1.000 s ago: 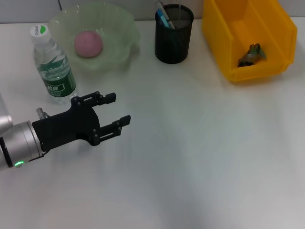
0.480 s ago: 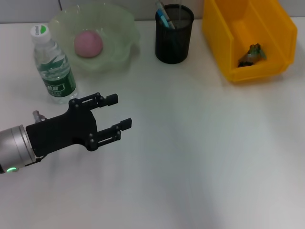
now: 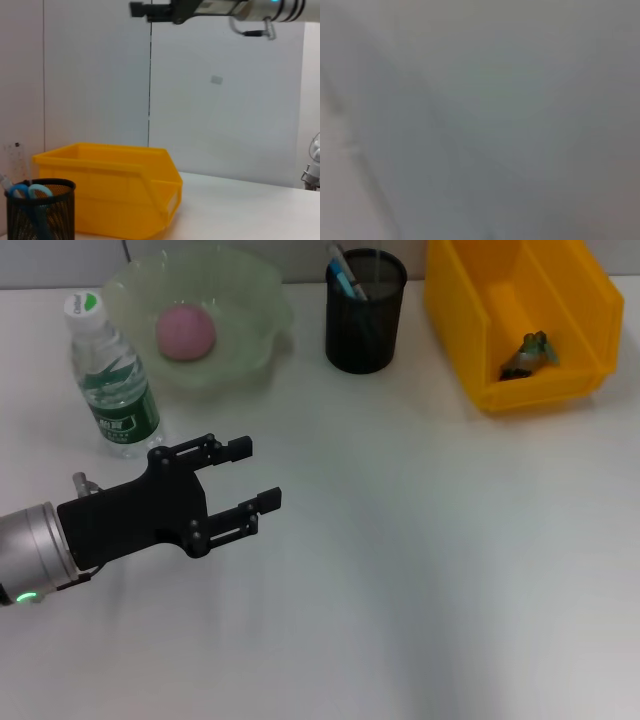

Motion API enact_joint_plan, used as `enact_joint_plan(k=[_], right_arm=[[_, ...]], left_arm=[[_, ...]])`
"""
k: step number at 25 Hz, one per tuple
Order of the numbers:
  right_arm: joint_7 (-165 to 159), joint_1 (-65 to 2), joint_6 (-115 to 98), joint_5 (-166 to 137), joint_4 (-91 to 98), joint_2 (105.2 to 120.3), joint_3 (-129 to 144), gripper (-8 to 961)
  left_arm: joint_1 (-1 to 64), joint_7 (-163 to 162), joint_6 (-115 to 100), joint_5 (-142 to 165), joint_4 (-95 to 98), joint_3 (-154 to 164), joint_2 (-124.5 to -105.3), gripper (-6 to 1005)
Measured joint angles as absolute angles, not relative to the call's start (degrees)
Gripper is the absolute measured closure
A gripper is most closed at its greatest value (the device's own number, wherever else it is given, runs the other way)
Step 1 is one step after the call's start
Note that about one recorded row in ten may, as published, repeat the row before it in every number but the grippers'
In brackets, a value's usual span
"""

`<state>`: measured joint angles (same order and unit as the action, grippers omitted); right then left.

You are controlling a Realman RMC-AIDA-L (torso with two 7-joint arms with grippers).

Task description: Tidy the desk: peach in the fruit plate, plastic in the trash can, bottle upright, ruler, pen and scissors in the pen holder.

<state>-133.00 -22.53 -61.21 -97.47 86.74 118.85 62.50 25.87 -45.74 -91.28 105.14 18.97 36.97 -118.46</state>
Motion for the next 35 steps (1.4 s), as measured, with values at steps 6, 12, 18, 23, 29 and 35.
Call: enact_joint_plan(k=[6,12,18,23,29,35], right_arm=[[-123.4,-22.22,-89.33,-95.31,77.57,118.86,49.18,228],[-105.14,-20.75,-106.58,-95.36,57.48,118.41,40.27,222],[-76.82,-19.77,-109.85,-101.15,39.35,116.17,38.73,145],[-63.62,-21.71,-104.61,-107.85,29.97,116.08,38.84,130],[-55.18,-23.59,-97.38,-110.76,25.01,118.37,39.39,130],[-54.15,-24.55,-95.45,-110.81,23.22,118.85,40.93,131]], left_arm=[[26.17,-46.05,-91.42,105.45,18.66,37.33,-118.46,333],[26.99,-50.18,-92.33,106.29,19.2,38.34,-118.27,333],[27.65,-54.39,-92.4,107.3,20.33,41.8,-118.11,332],[28.4,-58.86,-92.97,110.19,22.19,43.33,-117.87,332],[29.03,-60.8,-93.38,114.08,22.0,43.37,-117.36,332],[28.75,-60.86,-93.55,114.52,22.18,43.33,-117.33,333]])
